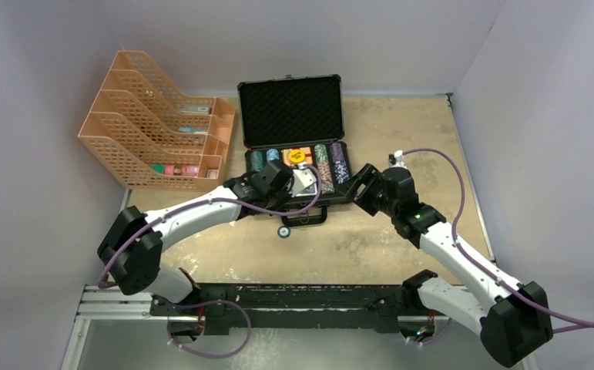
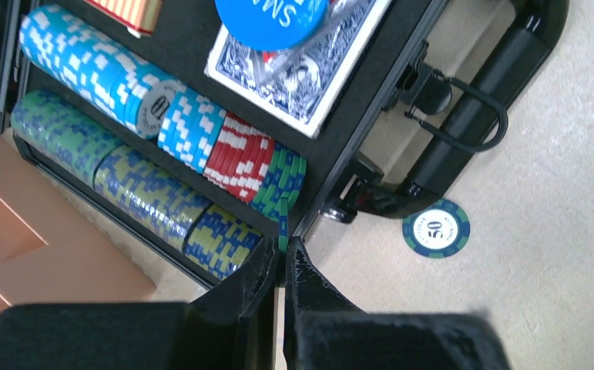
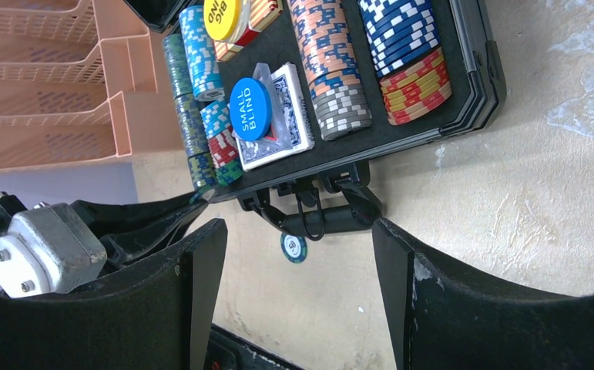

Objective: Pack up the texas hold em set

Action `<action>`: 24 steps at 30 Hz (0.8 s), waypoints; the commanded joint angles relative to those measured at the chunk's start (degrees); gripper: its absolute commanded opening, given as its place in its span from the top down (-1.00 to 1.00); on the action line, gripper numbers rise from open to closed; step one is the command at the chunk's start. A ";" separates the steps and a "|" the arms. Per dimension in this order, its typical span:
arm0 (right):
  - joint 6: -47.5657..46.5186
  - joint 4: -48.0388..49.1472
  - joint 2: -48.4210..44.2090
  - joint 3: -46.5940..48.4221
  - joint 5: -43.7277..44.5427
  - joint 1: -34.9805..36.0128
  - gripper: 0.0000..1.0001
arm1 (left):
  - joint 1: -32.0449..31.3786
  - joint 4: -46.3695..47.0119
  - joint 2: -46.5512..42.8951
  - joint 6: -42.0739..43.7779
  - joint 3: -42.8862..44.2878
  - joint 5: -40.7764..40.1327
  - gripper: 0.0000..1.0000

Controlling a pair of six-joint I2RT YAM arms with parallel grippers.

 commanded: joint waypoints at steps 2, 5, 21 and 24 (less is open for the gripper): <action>-0.58 1.40 -0.51 -0.73 -0.32 -0.18 -0.44 | 0.31 2.96 2.52 1.99 3.67 -0.05 1.00; -0.42 1.28 -0.98 -1.21 -0.13 -0.30 -0.44 | 0.37 3.28 3.82 2.21 4.17 -0.32 1.00; -0.60 1.65 -1.10 -1.76 -0.39 -0.51 -0.44 | 0.69 0.46 -1.31 1.53 5.88 12.06 1.00; -0.67 1.48 -1.18 -1.78 -0.41 -0.57 -0.44 | 0.69 -0.37 0.05 1.74 6.03 9.70 1.00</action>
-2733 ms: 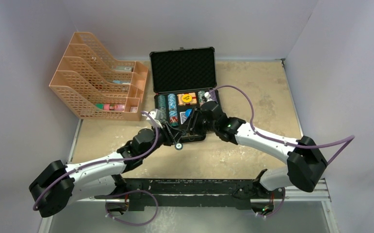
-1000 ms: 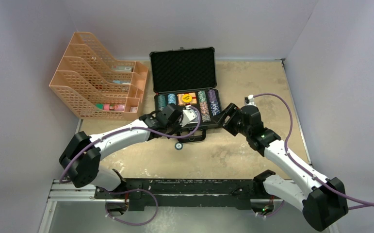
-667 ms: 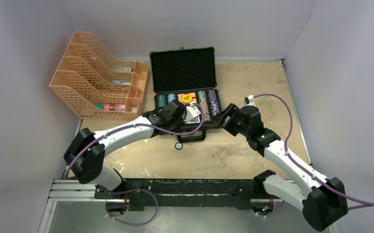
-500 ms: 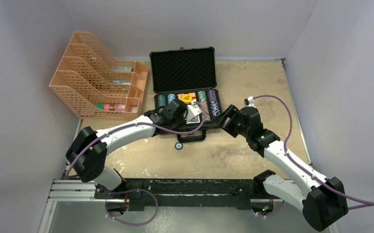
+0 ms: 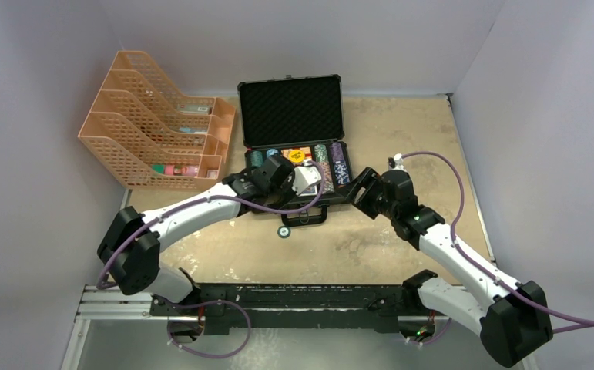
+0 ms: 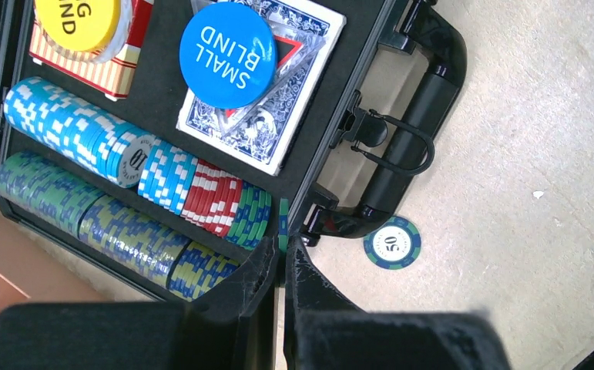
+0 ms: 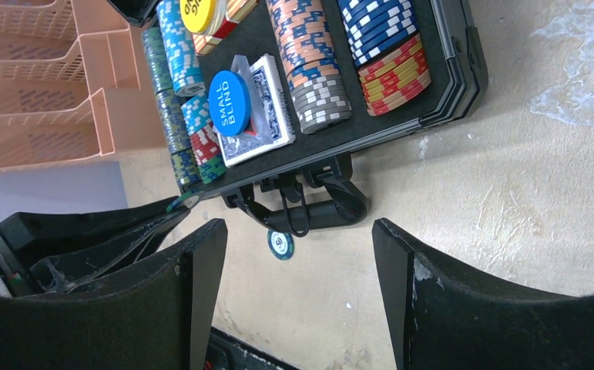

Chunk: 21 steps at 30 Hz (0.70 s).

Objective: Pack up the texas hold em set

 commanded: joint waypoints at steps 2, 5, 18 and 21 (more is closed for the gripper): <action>-0.76 1.20 -1.36 -0.07 -0.35 -0.40 -0.44 | 0.40 -1.59 0.87 0.71 3.21 0.02 1.00; -0.92 0.84 -1.62 0.02 0.01 -0.52 -0.44 | 0.60 -2.60 2.86 0.27 3.78 -0.24 1.00; -0.76 -2.45 -5.26 0.96 4.29 -0.54 -0.43 | 1.26 -1.35 6.56 -0.63 5.07 -9.45 1.00; -0.84 -2.71 -5.67 0.91 5.02 -0.62 -0.43 | 1.31 -0.05 6.90 -0.73 4.82 -12.57 1.00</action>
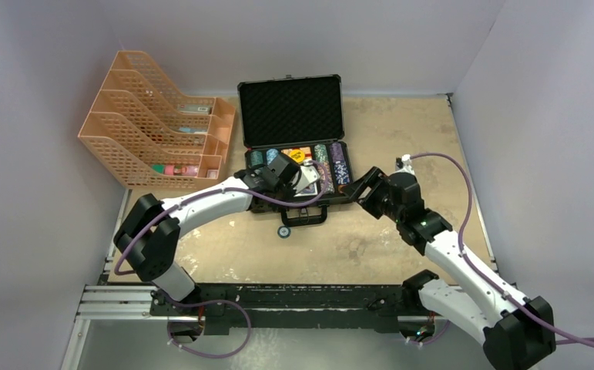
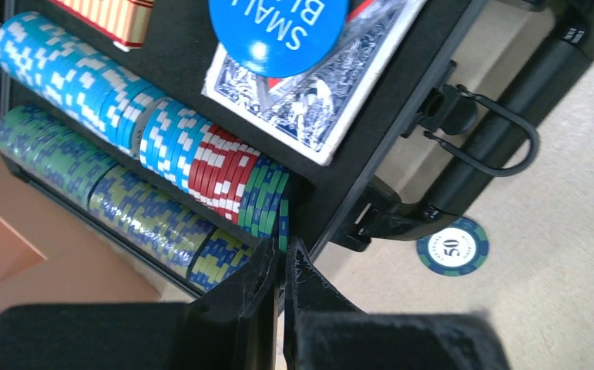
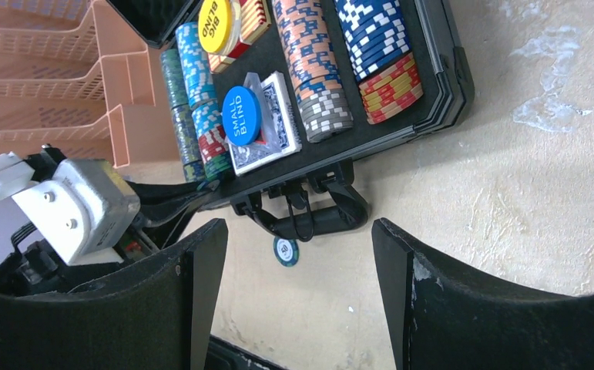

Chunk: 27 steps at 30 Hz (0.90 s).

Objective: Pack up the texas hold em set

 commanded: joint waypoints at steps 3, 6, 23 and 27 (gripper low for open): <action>-0.78 -0.31 -0.64 0.87 2.50 -0.26 -0.43 | 0.35 4.15 0.51 -0.82 1.36 -7.26 1.00; -0.73 -0.15 0.07 0.84 2.02 -0.30 -0.43 | 0.44 6.79 0.08 -1.23 0.02 -8.12 0.82; -10.63 1.08 4.44 3.16 -0.56 -0.15 -0.43 | 0.67 11.18 -12.43 -6.30 -3.53 -4.41 0.44; -11.94 2.16 8.47 3.87 -2.05 2.01 -0.42 | 0.67 16.72 -20.71 -10.97 -5.85 -8.53 0.44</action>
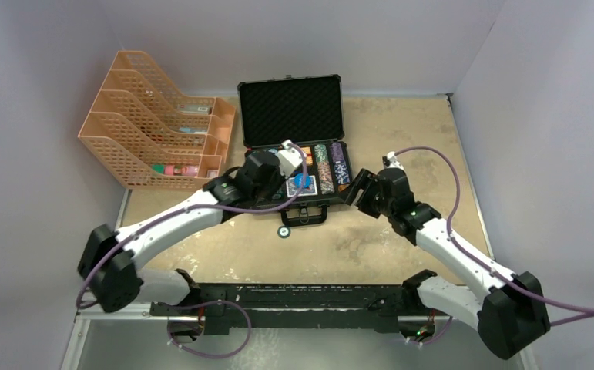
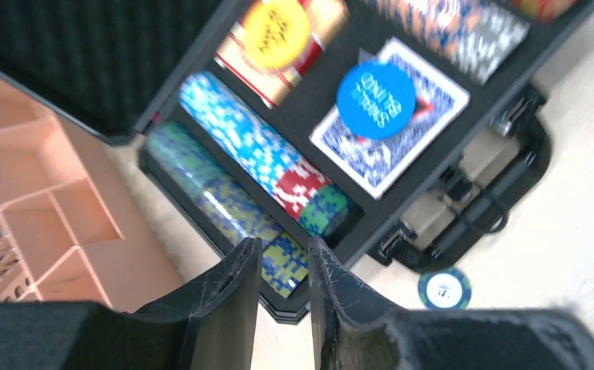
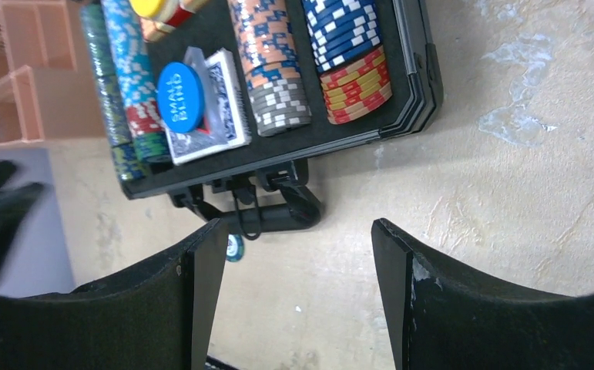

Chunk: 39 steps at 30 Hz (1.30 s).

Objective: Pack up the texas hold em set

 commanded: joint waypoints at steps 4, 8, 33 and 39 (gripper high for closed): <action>-2.09 1.92 6.77 4.95 4.46 10.98 -0.43 | 0.50 10.95 -16.82 -10.09 -3.07 -11.46 0.42; 0.00 0.30 13.73 9.19 9.02 19.30 -0.45 | 0.53 12.77 -24.02 -13.49 -5.90 -17.95 0.36; 6.66 -30.78 57.74 46.69 29.51 38.43 -0.39 | 0.50 13.66 -33.81 -15.46 -12.68 -29.86 0.35; 4.11 -27.94 60.63 47.55 27.87 38.45 -0.21 | 0.51 13.68 -33.87 -14.55 -13.15 -29.00 0.35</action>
